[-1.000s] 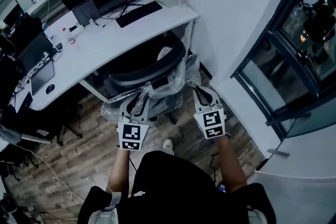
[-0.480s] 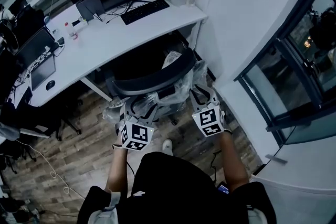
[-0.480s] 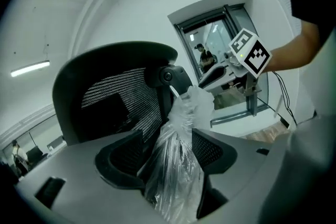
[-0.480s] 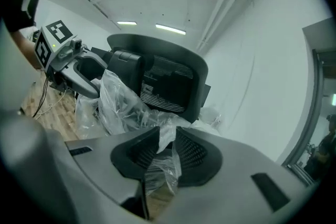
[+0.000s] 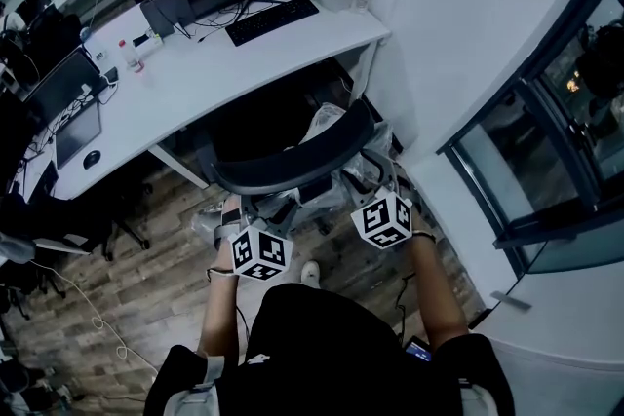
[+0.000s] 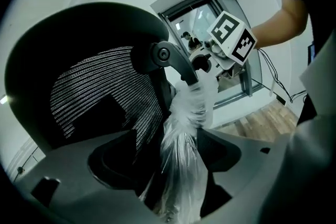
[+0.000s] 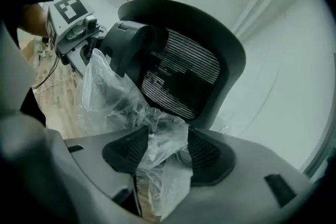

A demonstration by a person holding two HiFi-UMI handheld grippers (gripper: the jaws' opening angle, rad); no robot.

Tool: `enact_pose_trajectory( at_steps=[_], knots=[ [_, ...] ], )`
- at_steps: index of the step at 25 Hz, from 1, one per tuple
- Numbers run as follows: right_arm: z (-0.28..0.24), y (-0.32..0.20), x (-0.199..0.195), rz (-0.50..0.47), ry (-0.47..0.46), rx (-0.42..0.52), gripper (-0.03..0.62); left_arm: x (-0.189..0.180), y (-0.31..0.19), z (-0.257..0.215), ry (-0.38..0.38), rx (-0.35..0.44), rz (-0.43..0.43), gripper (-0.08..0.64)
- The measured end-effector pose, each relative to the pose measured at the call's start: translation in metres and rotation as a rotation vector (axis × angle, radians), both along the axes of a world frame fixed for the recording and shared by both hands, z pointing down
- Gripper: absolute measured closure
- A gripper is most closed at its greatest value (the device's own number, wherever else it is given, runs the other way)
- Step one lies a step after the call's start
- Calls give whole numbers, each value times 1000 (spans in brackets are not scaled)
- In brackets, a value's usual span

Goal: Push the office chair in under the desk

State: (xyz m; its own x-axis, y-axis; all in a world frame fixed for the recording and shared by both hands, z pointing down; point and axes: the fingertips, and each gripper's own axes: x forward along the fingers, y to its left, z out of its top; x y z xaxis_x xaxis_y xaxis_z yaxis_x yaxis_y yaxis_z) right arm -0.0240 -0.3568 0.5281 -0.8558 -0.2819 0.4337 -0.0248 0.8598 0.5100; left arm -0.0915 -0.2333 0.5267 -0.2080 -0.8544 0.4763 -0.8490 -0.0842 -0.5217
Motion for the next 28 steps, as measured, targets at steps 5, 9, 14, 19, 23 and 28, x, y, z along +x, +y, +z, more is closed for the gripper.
enact_pose_trajectory(
  at_steps=[5,9,14,19,23,28],
  knots=[
    [2,1,-18,-70,27,80,356,-3,-5,6,15,-39,27,193],
    [5,2,-24,-132,58,123,349,-3,-12,10,3,-56,55,193],
    [11,0,-29,-175,119,140,335,-4,-18,12,24,-71,78,183],
    [20,-5,-36,-181,142,124,336,-9,-25,13,26,-72,70,181],
    [19,-10,-48,-183,147,130,336,-19,-29,12,22,-74,68,181],
    [22,-12,-66,-190,162,152,340,-38,-32,14,5,-72,70,183]
  ],
)
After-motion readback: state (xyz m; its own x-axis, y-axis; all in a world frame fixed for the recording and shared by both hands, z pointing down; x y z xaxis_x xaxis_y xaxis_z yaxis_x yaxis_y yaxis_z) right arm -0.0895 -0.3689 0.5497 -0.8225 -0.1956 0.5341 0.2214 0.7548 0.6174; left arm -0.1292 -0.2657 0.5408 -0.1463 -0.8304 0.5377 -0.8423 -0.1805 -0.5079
